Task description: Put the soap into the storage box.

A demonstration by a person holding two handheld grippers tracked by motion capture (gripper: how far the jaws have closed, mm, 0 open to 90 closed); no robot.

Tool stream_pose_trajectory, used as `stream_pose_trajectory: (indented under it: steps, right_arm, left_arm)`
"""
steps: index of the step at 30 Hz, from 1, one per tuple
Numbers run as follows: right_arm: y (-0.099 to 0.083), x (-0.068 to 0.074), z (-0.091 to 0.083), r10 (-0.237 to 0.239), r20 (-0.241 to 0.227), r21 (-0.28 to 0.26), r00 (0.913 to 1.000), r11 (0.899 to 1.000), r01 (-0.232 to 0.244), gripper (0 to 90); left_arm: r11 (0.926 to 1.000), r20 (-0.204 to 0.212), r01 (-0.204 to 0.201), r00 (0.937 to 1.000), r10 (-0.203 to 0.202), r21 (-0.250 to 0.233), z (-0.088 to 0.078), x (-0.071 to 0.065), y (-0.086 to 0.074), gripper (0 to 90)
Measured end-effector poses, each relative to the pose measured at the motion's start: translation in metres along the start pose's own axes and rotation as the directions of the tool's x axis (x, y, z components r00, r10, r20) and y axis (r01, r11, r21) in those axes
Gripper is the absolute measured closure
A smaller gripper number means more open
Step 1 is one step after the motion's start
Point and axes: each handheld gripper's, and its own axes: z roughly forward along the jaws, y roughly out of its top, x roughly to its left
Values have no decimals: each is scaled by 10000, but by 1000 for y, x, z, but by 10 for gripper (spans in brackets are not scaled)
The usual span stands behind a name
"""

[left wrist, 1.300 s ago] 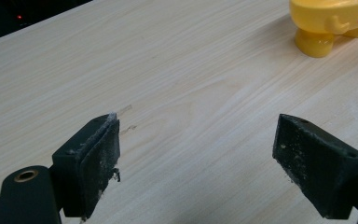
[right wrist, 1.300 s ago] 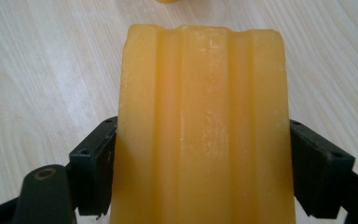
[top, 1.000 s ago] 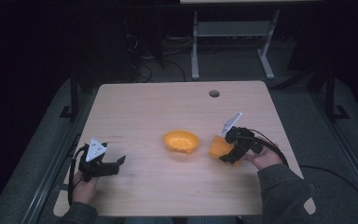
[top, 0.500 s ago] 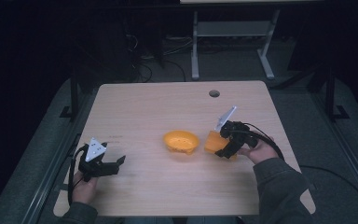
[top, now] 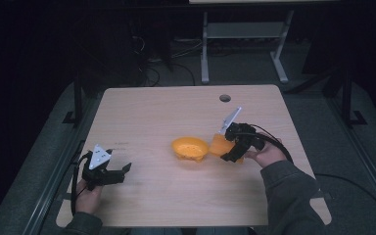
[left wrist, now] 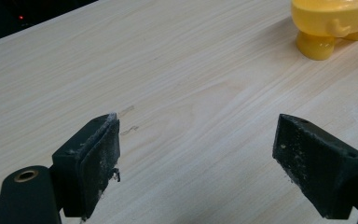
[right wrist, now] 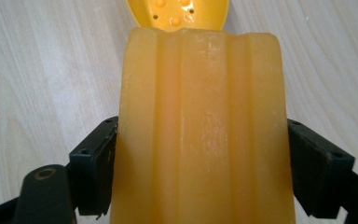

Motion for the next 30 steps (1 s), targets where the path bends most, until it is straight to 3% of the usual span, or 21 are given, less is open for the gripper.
stream_pose_trajectory:
  steps: [30]
  right_arm:
    - [42, -3, 5, -549, -116, -139, 9984, 9984, 547, 203]
  left_arm:
    - [10000, -46, -26, 10000, 26, 46, -1, 1, 1, 141]
